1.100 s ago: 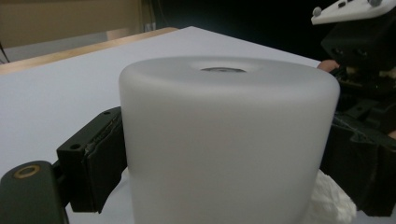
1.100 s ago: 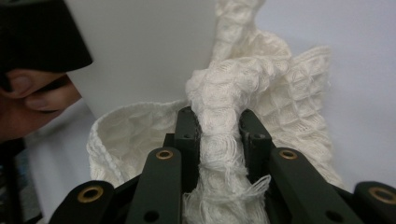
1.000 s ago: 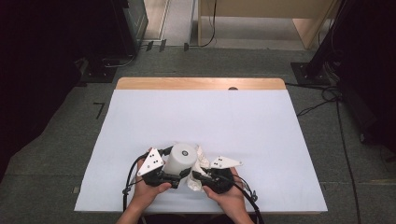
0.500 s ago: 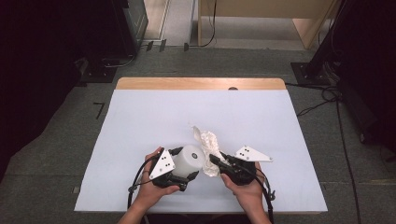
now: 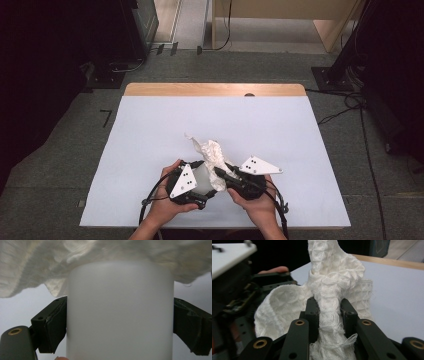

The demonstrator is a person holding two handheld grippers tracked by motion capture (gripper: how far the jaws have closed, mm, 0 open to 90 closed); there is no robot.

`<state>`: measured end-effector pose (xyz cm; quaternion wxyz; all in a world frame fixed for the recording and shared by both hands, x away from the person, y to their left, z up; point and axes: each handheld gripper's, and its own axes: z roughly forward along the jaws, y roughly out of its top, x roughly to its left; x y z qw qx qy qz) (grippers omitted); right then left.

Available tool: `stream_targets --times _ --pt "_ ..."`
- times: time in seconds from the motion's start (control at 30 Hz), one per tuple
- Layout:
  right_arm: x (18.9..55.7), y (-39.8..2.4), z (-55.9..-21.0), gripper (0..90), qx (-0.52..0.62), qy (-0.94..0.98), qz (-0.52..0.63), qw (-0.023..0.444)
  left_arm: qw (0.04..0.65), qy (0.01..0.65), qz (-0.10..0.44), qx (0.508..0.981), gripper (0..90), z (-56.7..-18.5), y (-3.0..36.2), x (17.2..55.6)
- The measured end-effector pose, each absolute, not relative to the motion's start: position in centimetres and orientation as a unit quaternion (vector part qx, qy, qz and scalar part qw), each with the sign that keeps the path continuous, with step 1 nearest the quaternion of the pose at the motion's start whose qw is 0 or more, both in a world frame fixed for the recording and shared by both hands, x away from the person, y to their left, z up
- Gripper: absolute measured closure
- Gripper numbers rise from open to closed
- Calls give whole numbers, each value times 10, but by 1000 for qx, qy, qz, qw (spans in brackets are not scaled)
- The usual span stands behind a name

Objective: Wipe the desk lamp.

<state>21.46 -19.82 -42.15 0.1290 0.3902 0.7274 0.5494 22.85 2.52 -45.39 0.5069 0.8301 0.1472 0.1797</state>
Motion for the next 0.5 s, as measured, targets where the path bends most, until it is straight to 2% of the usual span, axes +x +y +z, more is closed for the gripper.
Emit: stream_targets --times 0.17,0.33,0.5 --pt "223 -211 -432 731 430 726 524 116 512 148 168 829 87 -455 27 233" --pt "215 -208 -426 732 408 727 542 105 509 141 172 832 87 -454 26 231" --pt "216 -195 -420 732 389 730 546 131 511 140 172 830 88 -453 29 230"
